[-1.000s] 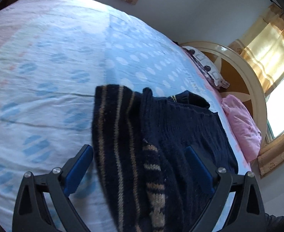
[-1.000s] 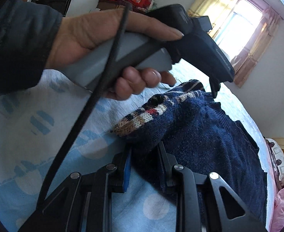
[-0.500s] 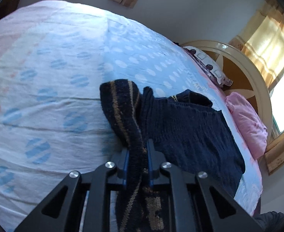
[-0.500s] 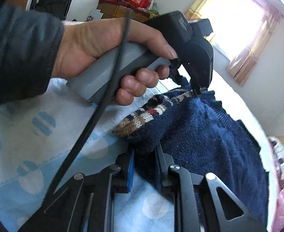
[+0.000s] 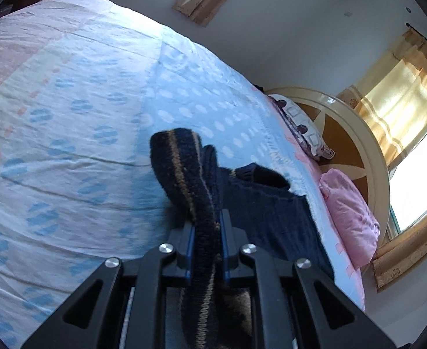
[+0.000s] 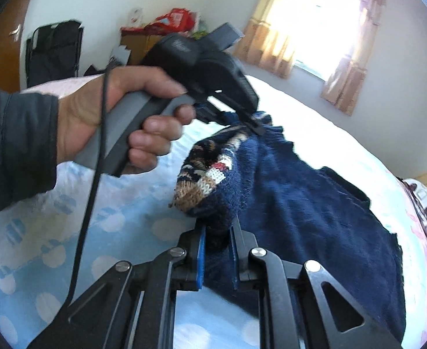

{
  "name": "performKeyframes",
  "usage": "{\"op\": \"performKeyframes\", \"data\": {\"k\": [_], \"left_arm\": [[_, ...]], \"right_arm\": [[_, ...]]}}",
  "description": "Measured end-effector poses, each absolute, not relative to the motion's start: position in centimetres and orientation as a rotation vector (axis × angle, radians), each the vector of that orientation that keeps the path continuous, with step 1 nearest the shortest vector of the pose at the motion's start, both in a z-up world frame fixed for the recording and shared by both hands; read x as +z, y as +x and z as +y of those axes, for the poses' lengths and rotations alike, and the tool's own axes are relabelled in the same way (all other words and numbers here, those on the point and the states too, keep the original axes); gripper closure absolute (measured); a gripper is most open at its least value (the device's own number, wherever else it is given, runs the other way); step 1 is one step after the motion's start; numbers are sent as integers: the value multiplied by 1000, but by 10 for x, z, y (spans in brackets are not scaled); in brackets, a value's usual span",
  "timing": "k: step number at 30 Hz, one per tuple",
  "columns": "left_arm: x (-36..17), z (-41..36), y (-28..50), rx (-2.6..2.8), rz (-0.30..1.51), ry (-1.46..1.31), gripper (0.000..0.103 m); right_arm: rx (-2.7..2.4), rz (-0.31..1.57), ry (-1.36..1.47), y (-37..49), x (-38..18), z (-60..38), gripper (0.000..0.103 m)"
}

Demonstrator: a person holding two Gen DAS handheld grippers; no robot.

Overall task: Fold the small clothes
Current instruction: 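Lift the side edge with both tools and fold the sweater in half lengthwise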

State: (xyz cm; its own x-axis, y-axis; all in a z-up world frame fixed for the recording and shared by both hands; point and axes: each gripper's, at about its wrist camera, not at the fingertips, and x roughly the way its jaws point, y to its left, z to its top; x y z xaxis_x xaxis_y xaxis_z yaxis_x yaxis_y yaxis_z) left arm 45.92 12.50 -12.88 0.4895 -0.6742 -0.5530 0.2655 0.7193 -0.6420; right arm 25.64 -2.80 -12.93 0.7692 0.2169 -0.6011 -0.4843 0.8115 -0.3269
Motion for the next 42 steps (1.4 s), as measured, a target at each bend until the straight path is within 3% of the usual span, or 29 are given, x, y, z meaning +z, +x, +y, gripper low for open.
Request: {"op": "performKeyframes", "data": {"k": [12, 25, 42], "left_arm": [[-67, 50, 453, -667, 781, -525, 89], [-38, -61, 459, -766, 798, -413, 89], [-81, -191, 464, -831, 940, -225, 89]], "right_arm": [[306, 478, -372, 242, -86, -106, 91], [193, 452, -191, 232, -64, -213, 93], [47, 571, 32, 227, -93, -330, 94]]}}
